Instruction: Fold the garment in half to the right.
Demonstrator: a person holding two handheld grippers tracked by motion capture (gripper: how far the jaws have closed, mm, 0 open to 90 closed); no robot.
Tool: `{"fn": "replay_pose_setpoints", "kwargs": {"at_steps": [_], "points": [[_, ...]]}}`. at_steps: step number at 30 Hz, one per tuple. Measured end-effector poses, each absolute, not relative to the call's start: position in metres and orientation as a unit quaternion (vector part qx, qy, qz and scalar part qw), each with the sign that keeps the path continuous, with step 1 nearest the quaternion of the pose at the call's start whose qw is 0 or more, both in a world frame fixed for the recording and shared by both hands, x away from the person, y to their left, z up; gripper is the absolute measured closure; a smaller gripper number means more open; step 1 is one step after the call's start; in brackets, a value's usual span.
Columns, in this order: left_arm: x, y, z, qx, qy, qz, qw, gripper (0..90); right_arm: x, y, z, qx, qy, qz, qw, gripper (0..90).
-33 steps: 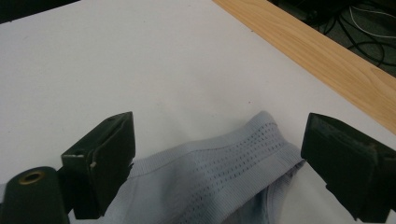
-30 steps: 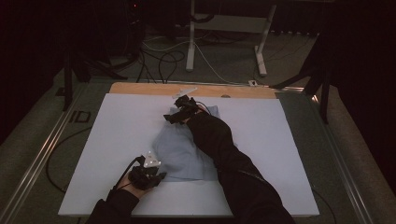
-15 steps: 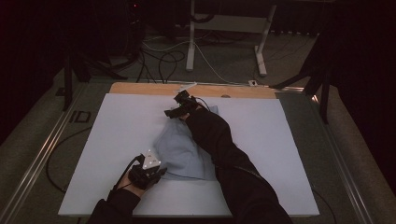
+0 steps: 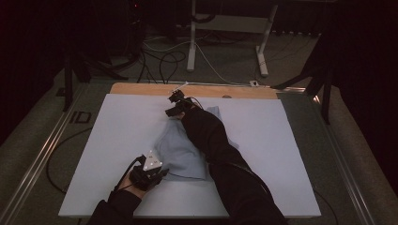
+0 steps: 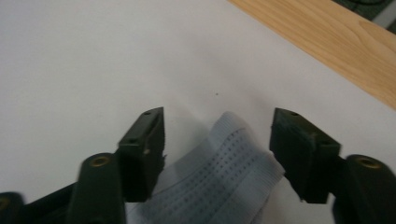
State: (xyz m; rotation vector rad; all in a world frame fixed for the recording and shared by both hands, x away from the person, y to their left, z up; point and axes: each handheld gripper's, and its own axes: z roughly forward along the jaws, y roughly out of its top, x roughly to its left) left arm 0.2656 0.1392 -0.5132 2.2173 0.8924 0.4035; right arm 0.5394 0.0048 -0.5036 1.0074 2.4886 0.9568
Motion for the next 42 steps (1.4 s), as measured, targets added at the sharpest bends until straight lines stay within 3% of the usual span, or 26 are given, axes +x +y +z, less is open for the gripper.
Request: {"fn": "replay_pose_setpoints", "kwargs": {"at_steps": [15, 21, 22, 23, 24, 26, 42], "points": [[0.265, 0.138, -0.512, 0.858, 0.341, 0.156, 0.352, 83.2, 0.543, 0.017, -0.519, 0.329, 0.888, 0.280, 0.157, 52.7], [0.265, 0.137, -0.512, 0.859, 0.339, 0.154, 0.352, 83.2, 0.540, 0.020, -0.518, 0.307, 0.899, 0.271, 0.158, 64.5], [0.265, 0.137, -0.512, 0.859, 0.339, 0.154, 0.352, 83.2, 0.539, 0.021, -0.517, 0.303, 0.902, 0.263, 0.160, 71.3], [0.264, 0.137, -0.513, 0.859, 0.339, 0.155, 0.351, 83.2, 0.539, 0.021, -0.517, 0.303, 0.902, 0.263, 0.160, 71.3], [0.265, 0.137, -0.513, 0.859, 0.339, 0.155, 0.351, 83.3, 0.538, 0.023, -0.516, 0.295, 0.905, 0.257, 0.168, 78.9], [0.265, 0.138, -0.513, 0.858, 0.341, 0.154, 0.352, 83.3, 0.538, 0.023, -0.515, 0.299, 0.904, 0.259, 0.164, 82.9], [0.261, 0.137, -0.509, 0.860, 0.320, 0.156, 0.365, 83.8, 0.534, 0.018, -0.504, 0.286, 0.903, 0.279, 0.157, 84.6]]}}
